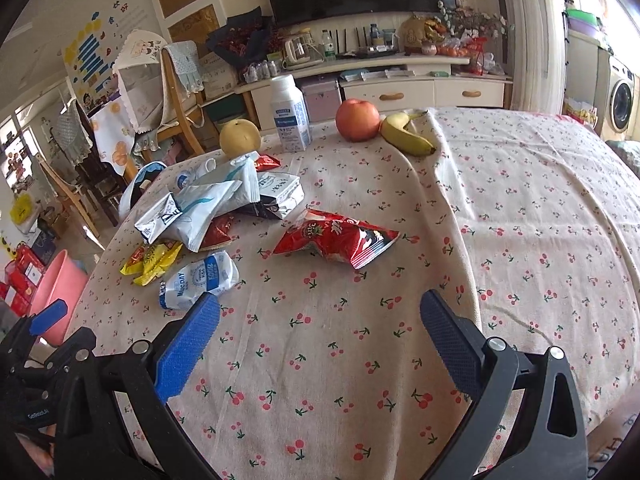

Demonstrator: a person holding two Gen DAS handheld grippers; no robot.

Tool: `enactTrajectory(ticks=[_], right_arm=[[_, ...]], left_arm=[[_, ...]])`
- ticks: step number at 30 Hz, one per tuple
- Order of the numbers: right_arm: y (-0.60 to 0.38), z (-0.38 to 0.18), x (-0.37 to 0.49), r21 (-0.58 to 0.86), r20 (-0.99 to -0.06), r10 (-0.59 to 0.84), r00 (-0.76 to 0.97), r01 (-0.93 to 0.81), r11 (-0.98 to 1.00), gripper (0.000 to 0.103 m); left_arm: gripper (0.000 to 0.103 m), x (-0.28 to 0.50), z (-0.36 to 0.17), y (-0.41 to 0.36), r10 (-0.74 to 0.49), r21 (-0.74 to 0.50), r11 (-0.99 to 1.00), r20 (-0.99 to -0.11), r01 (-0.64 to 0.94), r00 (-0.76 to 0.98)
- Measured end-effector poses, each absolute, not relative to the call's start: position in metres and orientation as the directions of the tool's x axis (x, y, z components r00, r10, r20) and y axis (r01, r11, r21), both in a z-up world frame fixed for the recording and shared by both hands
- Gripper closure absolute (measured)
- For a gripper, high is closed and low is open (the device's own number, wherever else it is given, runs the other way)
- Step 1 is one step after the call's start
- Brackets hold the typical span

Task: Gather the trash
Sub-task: 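Grasp the white yogurt pouch with the left tool while the right tool grasps the red Tea Talk packet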

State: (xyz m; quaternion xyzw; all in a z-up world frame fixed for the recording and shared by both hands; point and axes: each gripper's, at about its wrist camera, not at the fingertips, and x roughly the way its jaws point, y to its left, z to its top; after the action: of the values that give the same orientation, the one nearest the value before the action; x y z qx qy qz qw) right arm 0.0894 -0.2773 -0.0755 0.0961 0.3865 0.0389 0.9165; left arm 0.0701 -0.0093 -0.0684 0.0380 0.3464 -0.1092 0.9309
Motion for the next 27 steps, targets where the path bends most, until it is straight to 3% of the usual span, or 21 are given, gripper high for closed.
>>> enactTrajectory(ticks=[8,11,20,27], right_arm=[[-0.275,-0.086,0.132,0.085,-0.731,0.112,0.673,-0.073,0.994,0.004],[-0.273,-0.09,0.147,0.063,-0.74,0.122,0.662,-0.112,0.992,0.004],[-0.266,-0.105,0.189,0.038,-0.769,0.184,0.612,-0.242,0.969,0.004],[-0.267,-0.121,0.208,0.068,-0.806,0.21,0.554,-0.267,0.961,0.005]], left_arm=[[0.004,0.091,-0.083,-0.023,-0.212,0.05,0.938,-0.698,0.342,0.684],[0.004,0.101,-0.083,-0.018,-0.259,0.005,0.929,-0.703,0.369,0.662],[0.004,0.127,-0.103,-0.044,-0.273,0.09,0.862,-0.746,0.498,0.607],[0.004,0.148,-0.118,-0.056,-0.239,0.135,0.85,-0.762,0.51,0.601]])
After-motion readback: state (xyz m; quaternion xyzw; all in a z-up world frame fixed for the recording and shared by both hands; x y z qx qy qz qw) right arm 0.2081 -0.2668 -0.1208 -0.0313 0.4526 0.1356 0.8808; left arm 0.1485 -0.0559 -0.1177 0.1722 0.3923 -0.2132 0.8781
